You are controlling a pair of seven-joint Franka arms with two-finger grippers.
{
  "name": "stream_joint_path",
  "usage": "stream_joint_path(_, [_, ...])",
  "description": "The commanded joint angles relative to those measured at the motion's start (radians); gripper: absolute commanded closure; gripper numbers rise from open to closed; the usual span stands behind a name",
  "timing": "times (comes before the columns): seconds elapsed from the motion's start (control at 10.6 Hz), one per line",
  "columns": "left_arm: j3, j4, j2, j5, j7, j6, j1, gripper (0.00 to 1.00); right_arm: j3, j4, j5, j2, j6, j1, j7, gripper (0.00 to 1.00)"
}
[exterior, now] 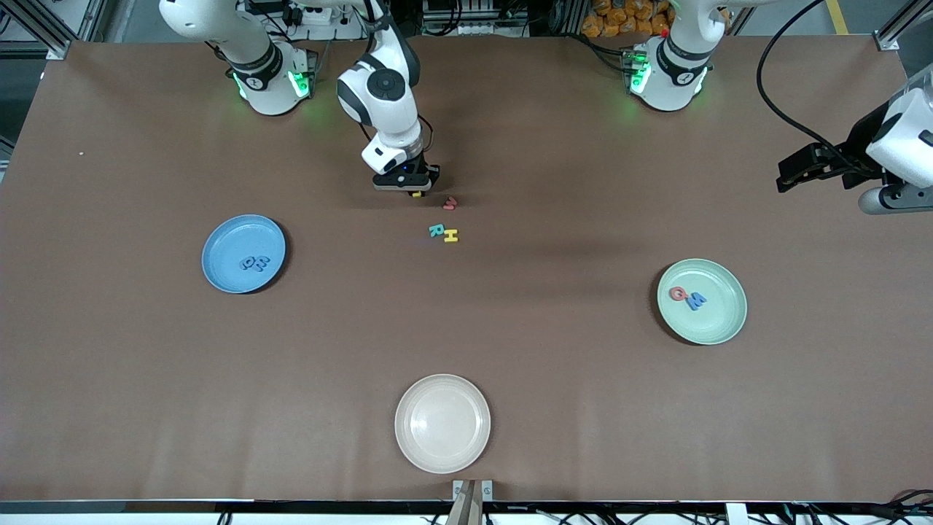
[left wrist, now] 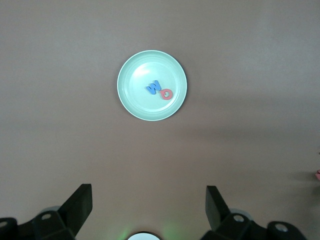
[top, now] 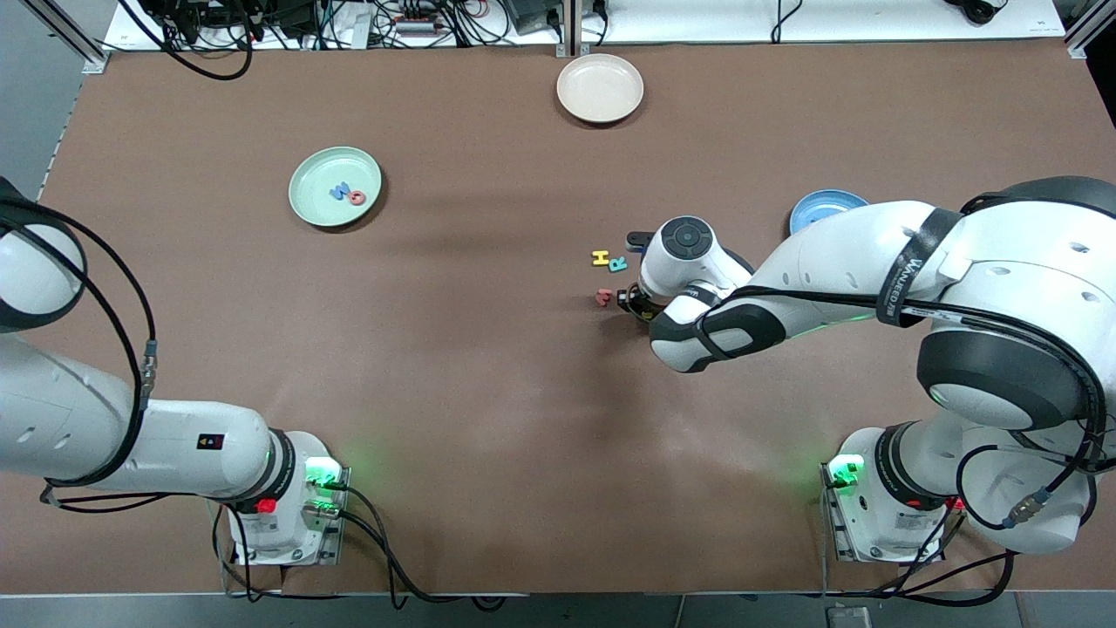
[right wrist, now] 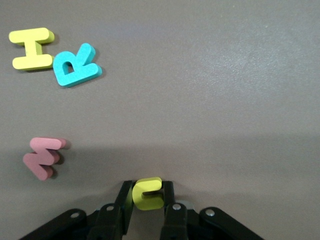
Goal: Sort upper and lower case letters into plates
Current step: 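Carry the yellow c with the right gripper to the blue plate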
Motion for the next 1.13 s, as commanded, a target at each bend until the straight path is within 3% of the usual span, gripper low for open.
stream_joint_path(0.0, [-0.011, -0.011, -0.005, 0.012, 0.026, 0.005, 0.005, 0.0, -0.009, -0.002, 0.018, 0.024, 0.007, 0.002, -0.004, 0.93])
stream_joint_path(0.38, [-0.014, -0.011, 0.003, 0.014, 0.028, 0.01, -0.005, 0.0, -0.012, 0.044, 0.016, 0.012, -0.083, -0.144, -0.137, 1.0])
stream_joint_path(0.66, [-0.015, -0.009, 0.003, 0.014, 0.02, 0.007, -0.006, 0.0, -0.019, 0.112, 0.015, -0.039, -0.285, -0.295, -0.315, 1.0])
stream_joint_path(0.85, [-0.006, -0.011, 0.006, 0.017, 0.026, 0.014, -0.009, 0.0, -0.076, 0.237, 0.009, -0.051, -0.551, -0.398, -0.455, 1.0])
stream_joint_path(1.04, [-0.009, -0.012, 0.008, 0.061, 0.026, 0.053, -0.008, 0.0, -0.191, 0.297, 0.004, -0.091, -0.672, -0.403, -0.492, 1.0])
